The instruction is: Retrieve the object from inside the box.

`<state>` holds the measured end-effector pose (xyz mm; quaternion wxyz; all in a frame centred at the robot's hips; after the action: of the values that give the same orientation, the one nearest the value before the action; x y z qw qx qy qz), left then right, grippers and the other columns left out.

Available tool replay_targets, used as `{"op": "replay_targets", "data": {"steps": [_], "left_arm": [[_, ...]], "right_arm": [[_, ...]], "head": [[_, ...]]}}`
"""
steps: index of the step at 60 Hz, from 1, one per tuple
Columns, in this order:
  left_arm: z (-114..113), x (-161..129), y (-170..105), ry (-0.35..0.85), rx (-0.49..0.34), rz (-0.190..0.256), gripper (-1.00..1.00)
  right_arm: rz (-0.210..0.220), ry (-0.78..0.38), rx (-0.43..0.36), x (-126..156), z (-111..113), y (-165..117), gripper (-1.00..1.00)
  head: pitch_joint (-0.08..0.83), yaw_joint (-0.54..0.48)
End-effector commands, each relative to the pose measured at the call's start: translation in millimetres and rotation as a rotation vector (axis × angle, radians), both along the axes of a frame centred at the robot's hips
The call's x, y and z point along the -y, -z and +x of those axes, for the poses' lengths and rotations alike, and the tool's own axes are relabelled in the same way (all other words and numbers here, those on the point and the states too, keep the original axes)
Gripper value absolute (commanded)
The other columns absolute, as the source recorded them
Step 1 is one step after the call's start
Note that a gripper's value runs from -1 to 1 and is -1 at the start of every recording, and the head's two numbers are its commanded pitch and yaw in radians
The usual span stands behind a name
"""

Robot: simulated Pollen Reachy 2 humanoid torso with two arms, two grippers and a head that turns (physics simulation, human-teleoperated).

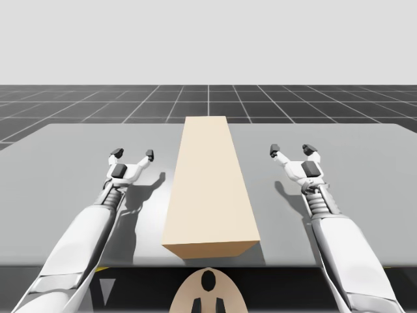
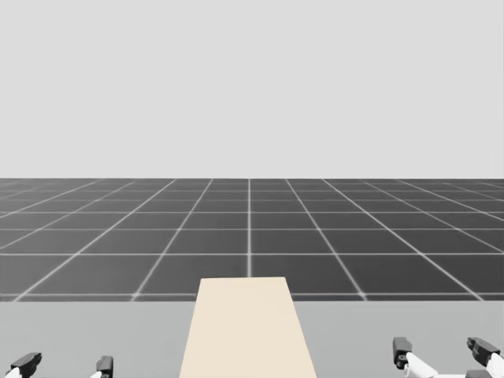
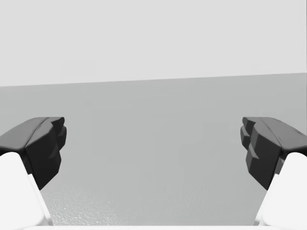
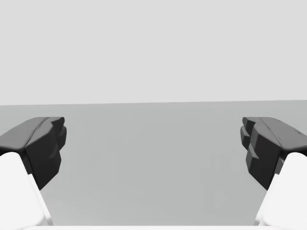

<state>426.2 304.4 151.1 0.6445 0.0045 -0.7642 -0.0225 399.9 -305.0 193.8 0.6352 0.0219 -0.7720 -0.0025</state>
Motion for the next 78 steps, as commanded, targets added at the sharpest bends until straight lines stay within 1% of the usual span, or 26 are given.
{"op": "replay_targets", "data": {"steps": [1,5,8,13,15,17,21,22,25,28,31,36,38,42,43,48,55,64,65,71,72,73,74,76,77,78], "left_arm": [[0,0,0,0.003,-0.001,0.007,-1.0],[0,1,0,0.008,-0.003,0.009,-1.0],[0,2,2,0.035,-0.015,0.014,-1.0],[-2,6,4,0.095,-0.034,0.035,-1.0],[-3,8,5,0.13,-0.045,0.044,-1.0],[-4,13,7,0.166,-0.052,0.07,-1.0],[-8,17,8,0.235,-0.064,0.083,-1.0],[-10,21,9,0.275,-0.063,0.099,-1.0],[-15,27,10,0.35,-0.062,0.116,-1.0],[-20,33,10,0.413,-0.056,0.128,-1.0],[-26,39,11,0.494,-0.049,0.154,-1.0],[-35,48,13,0.597,-0.037,0.189,-1.0],[-36,50,14,0.613,-0.031,0.2,-1.0],[-42,56,15,0.675,-0.025,0.225,-1.0],[-44,58,16,0.702,-0.02,0.24,-1.0],[-49,63,18,0.755,-0.016,0.258,-1.0],[-56,70,18,0.829,-0.02,0.262,-1.0],[-63,79,16,0.892,-0.024,0.264,-1.0],[-64,82,15,0.911,-0.026,0.247,-1.0],[-66,91,13,0.97,-0.044,0.238,-1.0],[-67,93,13,0.978,-0.047,0.243,-1.0],[-67,96,12,0.984,-0.043,0.27,-1.0],[-67,97,12,0.99,-0.046,0.27,-1.0],[-67,101,12,1.01,-0.054,0.26,-1.0],[-67,105,12,1.041,-0.066,0.243,-1.0],[-67,106,12,1.046,-0.067,0.244,-1.0]], "right_arm": [[-0.008,0.018,0.003,-1,-3,1,-1.0],[-0.008,-0.048,-0.016,-3,-2,2,-1.0],[-0.031,-0.074,-0.033,-5,0,5,-1.0],[-0.04,-0.131,-0.058,-10,-1,7,-1.0],[-0.04,-0.144,-0.069,-12,-1,9,-1.0],[-0.072,-0.174,-0.072,-15,-1,11,-1.0],[-0.062,-0.221,-0.093,-18,-1,13,-1.0],[-0.066,-0.254,-0.105,-21,-2,15,-1.0],[-0.109,-0.296,-0.104,-25,-3,18,-1.0],[-0.102,-0.333,-0.105,-30,-6,19,-1.0],[-0.116,-0.398,-0.089,-35,-9,20,-1.0],[-0.109,-0.512,-0.065,-45,-15,22,-1.0],[-0.122,-0.537,-0.058,-47,-17,22,-1.0],[-0.124,-0.623,-0.027,-56,-23,24,-1.0],[-0.138,-0.657,-0.011,-60,-26,25,-1.0],[-0.15,-0.717,0.013,-67,-32,26,-1.0],[-0.178,-0.744,0.033,-70,-35,27,-1.0],[-0.179,-0.747,0.051,-64,-37,28,-1.0],[-0.183,-0.744,0.055,-61,-38,28,-1.0],[-0.18,-0.741,0.067,-55,-41,27,-1.0],[-0.18,-0.74,0.068,-54,-41,27,-1.0],[-0.183,-0.737,0.07,-53,-42,26,-1.0],[-0.185,-0.737,0.072,-53,-42,26,-1.0],[-0.187,-0.739,0.075,-52,-43,26,-1.0],[-0.188,-0.74,0.077,-52,-44,26,-1.0],[-0.191,-0.741,0.078,-52,-44,26,-1.0]], "head": [[0.004,-0.01],[0.003,-0.01],[0.003,-0.01],[0.004,-0.01],[0.005,-0.01],[0.006,-0.01],[0.006,-0.01],[0.006,-0.01],[0.006,-0.01],[0.006,-0.01],[0.007,-0.01],[0.008,-0.01],[0.008,-0.01],[0.009,-0.01],[0.01,-0.01],[0.012,-0.01],[0.011,-0.01],[0.014,-0.02],[0.015,-0.02],[0.018,-0.02],[0.018,-0.02],[0.02,-0.02],[0.02,-0.02],[0.02,-0.02],[0.021,-0.02],[0.022,-0.02]]}}
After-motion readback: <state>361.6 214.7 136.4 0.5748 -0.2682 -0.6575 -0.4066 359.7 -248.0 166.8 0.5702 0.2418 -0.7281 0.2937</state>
